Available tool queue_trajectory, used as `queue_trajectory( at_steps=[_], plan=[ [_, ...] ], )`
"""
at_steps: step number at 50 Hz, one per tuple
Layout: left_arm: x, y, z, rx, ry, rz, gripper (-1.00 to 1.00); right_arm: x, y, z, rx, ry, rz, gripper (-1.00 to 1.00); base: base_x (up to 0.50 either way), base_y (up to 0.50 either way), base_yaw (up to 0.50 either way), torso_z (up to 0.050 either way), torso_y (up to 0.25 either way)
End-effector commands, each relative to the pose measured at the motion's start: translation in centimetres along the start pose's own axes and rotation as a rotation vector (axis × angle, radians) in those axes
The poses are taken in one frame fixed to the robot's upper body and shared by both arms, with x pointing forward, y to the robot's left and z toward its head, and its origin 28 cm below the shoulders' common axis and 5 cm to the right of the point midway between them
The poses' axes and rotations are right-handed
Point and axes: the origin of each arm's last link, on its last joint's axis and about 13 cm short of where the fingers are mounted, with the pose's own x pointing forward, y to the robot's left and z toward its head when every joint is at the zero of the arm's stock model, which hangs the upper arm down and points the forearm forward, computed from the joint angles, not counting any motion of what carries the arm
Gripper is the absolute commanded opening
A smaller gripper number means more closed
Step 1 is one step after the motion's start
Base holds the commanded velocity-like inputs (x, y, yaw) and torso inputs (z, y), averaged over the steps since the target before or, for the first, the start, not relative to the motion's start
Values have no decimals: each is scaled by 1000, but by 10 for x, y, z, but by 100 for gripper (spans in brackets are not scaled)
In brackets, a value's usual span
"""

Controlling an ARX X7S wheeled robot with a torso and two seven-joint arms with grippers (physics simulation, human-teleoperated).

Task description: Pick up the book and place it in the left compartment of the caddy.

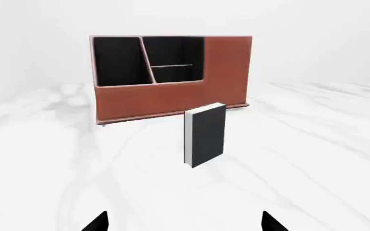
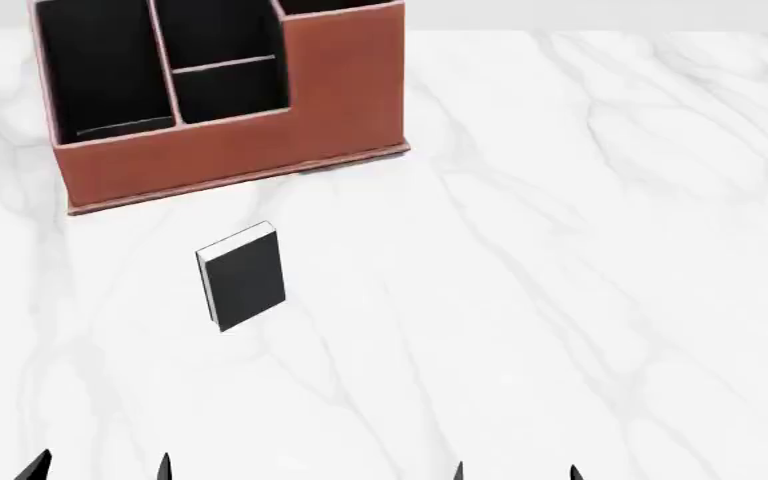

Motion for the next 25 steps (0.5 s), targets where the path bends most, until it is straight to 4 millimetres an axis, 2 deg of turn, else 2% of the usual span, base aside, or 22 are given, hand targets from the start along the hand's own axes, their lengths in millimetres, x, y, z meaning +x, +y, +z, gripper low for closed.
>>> queue_trajectory(
  at_steps=[1,5,6,11,25],
  plan=[
    [-1,0,-1,62,-53,14,100,7,-2,3,0,60,4,100,0,0,0,0,0],
    [-5,-1,5,36,-138,22,100,4,-2,-1,-14,31,-39,100,0,0,0,0,0],
    [-6,0,6,40,-149,31,100,1,-1,3,6,-23,-24,100,27,0,500,0,0],
    [-7,2,9,5,-144,38,100,-5,2,9,-43,-32,-27,100,55,1,500,0,0],
    [-8,1,7,-6,-141,46,100,-8,2,9,-62,-40,-21,100,59,5,500,0,0]
  ],
)
